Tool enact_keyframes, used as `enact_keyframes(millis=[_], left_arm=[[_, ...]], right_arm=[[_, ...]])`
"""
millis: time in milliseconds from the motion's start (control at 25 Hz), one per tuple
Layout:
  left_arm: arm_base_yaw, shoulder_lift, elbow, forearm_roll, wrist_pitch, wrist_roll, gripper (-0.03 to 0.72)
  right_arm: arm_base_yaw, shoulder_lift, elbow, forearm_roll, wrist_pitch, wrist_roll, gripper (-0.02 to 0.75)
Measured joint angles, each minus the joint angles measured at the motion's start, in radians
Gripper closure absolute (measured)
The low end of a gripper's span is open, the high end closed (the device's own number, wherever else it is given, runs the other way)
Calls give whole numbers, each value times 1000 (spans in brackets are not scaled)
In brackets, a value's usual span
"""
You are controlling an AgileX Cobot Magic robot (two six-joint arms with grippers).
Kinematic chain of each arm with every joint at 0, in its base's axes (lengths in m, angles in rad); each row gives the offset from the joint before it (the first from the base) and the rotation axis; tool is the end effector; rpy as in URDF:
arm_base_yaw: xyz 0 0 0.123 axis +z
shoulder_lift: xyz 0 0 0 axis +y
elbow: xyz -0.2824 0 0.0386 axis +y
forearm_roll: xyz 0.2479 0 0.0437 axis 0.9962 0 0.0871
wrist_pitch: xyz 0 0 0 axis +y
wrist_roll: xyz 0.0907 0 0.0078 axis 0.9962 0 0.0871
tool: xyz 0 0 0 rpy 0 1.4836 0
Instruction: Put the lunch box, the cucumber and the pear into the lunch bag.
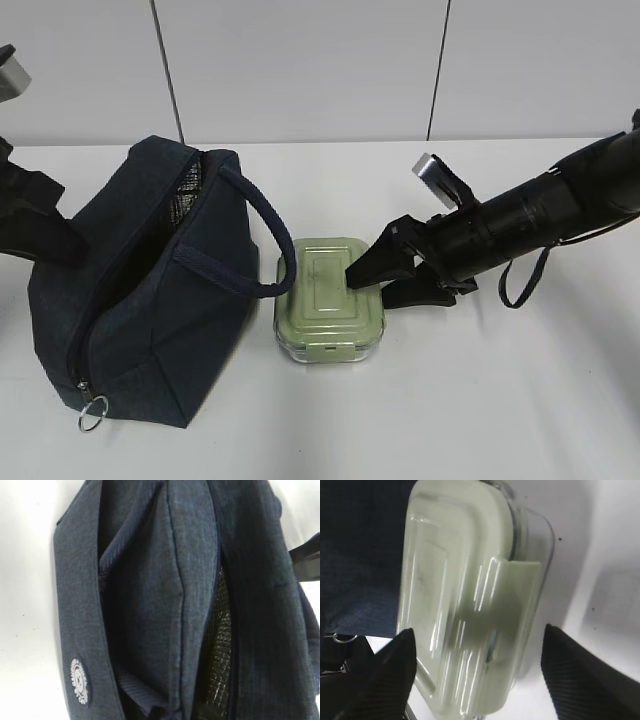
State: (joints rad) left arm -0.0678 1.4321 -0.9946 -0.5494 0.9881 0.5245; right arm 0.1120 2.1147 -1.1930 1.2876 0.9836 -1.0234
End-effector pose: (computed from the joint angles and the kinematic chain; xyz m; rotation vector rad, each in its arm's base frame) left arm 0.2636 -0.0577 0.2645 0.4628 2.7089 -0.6009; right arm 0.3714 0.1151 0.1221 -0.2836 2.5833 1.3268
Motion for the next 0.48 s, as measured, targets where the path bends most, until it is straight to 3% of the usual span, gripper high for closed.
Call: enact_keyframes(millis=[320, 480], left_arm=[[0, 0, 0, 0, 1, 0, 683], [0, 0, 0, 1, 1, 0, 683]], right_arm=[[69, 6, -18, -2, -105, -2, 156], [70, 19, -23, 11, -90, 1, 251]])
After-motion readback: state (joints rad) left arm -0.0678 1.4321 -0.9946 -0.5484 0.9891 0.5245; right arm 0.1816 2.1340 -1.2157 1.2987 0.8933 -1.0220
